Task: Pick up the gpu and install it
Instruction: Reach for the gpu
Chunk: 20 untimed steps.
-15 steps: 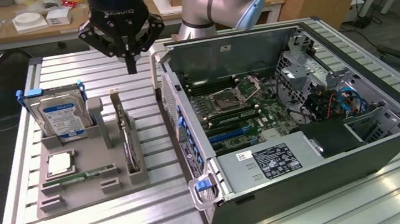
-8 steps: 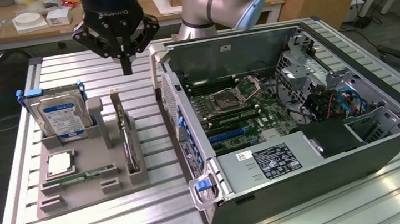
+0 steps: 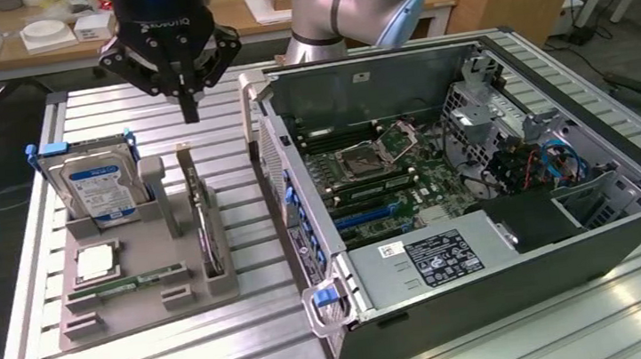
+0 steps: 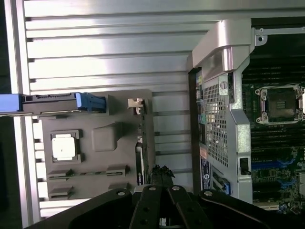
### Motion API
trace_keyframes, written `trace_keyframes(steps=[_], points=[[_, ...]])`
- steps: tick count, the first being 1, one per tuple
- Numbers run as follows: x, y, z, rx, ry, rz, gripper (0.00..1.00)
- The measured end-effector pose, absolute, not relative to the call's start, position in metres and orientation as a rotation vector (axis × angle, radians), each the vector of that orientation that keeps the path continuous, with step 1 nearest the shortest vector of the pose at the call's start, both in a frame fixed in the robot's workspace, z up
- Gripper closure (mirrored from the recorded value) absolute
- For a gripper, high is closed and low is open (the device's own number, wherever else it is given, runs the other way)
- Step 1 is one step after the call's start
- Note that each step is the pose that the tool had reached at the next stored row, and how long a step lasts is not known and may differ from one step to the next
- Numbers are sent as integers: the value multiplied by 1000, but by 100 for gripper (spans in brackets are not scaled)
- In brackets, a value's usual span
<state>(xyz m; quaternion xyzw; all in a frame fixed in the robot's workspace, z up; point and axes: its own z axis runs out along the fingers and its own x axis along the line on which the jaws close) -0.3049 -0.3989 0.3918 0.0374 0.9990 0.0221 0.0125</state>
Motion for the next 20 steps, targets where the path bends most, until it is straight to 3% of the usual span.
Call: trace_keyframes(steps=[20], points=[[-332,-399,391,117,3114,69,90]])
